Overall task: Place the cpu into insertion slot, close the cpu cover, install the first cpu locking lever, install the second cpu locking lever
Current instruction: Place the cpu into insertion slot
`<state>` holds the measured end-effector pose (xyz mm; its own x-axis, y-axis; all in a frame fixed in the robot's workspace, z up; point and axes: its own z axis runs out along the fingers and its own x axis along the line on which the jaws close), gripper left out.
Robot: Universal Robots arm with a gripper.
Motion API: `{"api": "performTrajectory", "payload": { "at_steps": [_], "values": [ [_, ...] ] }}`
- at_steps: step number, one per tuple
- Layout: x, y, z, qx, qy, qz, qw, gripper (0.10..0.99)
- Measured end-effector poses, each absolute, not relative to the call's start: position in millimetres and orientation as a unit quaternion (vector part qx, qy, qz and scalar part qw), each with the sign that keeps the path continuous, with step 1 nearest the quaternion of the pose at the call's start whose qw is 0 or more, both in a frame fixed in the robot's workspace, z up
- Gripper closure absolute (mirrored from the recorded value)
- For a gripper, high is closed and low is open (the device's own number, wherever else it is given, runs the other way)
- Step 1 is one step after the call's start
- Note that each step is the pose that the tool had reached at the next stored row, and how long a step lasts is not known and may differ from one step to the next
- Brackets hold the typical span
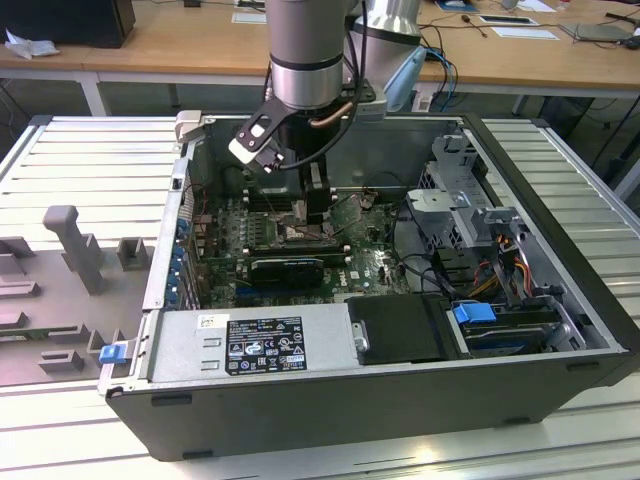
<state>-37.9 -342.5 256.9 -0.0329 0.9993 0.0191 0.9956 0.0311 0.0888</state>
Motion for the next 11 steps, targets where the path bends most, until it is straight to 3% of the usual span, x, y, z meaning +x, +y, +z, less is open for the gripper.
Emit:
{"api": "performTrajectory", "payload": {
  "at_steps": [11],
  "values": [
    [-37.9, -342.4, 253.7, 0.697, 0.715, 0.039, 0.024, 0.561]
  ]
}}
